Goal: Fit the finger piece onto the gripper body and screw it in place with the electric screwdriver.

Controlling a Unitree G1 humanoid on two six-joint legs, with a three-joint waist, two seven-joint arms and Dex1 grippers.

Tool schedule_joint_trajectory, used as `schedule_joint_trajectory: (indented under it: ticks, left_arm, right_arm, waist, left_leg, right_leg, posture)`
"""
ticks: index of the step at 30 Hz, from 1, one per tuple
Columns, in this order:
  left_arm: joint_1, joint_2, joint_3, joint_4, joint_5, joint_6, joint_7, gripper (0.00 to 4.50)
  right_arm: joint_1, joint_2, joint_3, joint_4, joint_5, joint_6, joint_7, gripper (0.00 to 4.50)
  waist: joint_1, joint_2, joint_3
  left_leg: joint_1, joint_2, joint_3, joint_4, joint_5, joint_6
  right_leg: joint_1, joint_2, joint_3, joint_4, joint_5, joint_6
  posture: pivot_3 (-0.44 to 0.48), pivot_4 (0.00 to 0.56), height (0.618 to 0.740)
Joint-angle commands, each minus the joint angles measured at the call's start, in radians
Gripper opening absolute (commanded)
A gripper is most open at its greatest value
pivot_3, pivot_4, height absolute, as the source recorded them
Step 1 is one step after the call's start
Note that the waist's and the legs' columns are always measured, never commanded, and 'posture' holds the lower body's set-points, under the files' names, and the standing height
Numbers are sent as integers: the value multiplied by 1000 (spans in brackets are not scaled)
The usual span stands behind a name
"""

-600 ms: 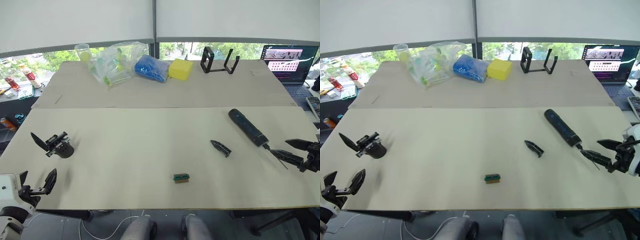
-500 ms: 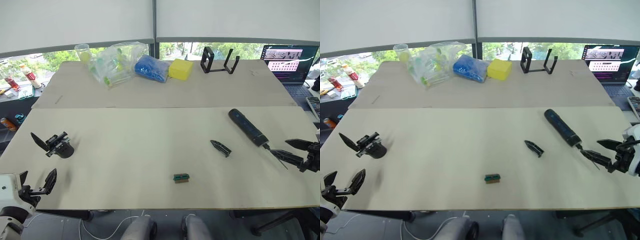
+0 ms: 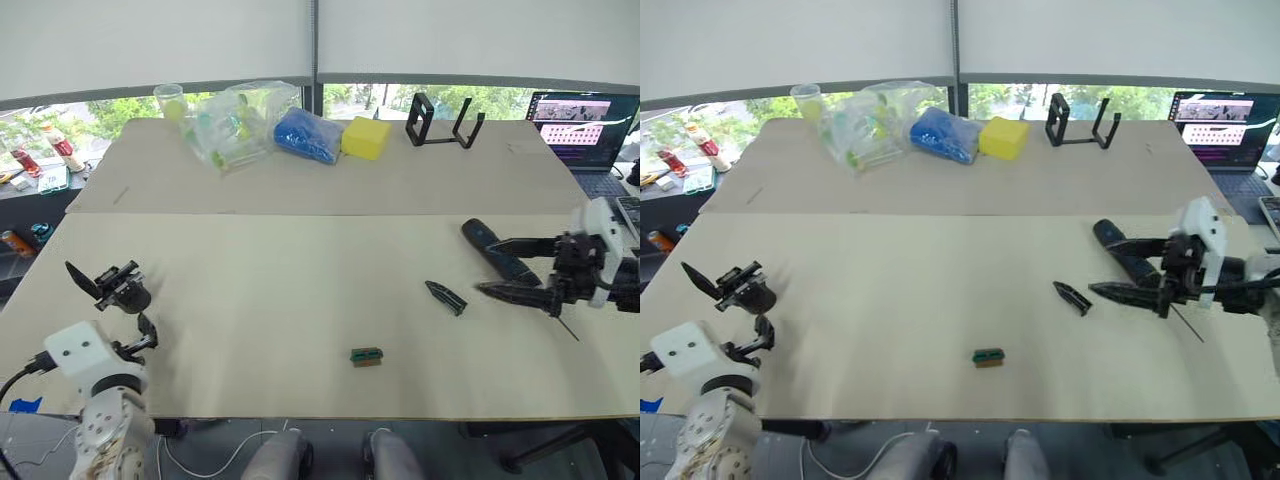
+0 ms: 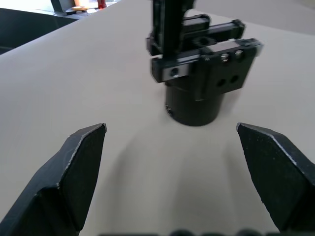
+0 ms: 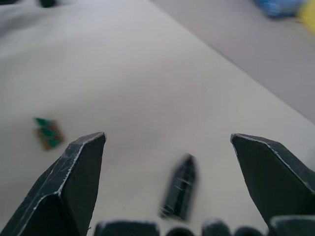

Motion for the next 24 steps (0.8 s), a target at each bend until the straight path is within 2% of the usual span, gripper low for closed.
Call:
schedule_joint_trajectory:
  ticks: [1,4,10,24]
  left_arm:
    - [-70,-20,-33,16,76,-12,77,4500]
    - [-126,-23,-60,60,110,-23,91,4500]
    - [-209,-29,-44,156,140,-53,129,4500]
    - [-294,-32,-21,365,157,-214,145,4500]
  right_arm:
    - [-29,28,33,-139,89,62,-2,4477]
    - [-43,71,70,-217,131,111,-39,4477]
    - [-34,135,105,-349,191,170,-109,4477]
    - [-65,161,125,-379,221,197,-185,4477]
  waist:
    - [1,0,0]
    - [2,-1,0]
    - [2,-2,1]
    - [4,-5,1]
  left_leg:
    - [0,0,0,0,0,-1]
    - [0,0,0,0,0,-1]
    - [-1,0,0,0,0,0]
    - [-1,-1,0,1,1,1]
  right_leg:
    - [0,0,0,0,0,0]
    - [0,0,0,0,0,0]
    - [-1,0,0,0,1,1]
    - [-2,0,-1,1,1,1]
  posture:
    - [0,150,737]
    - [0,150,737]
    - [0,150,737]
    - [0,150,737]
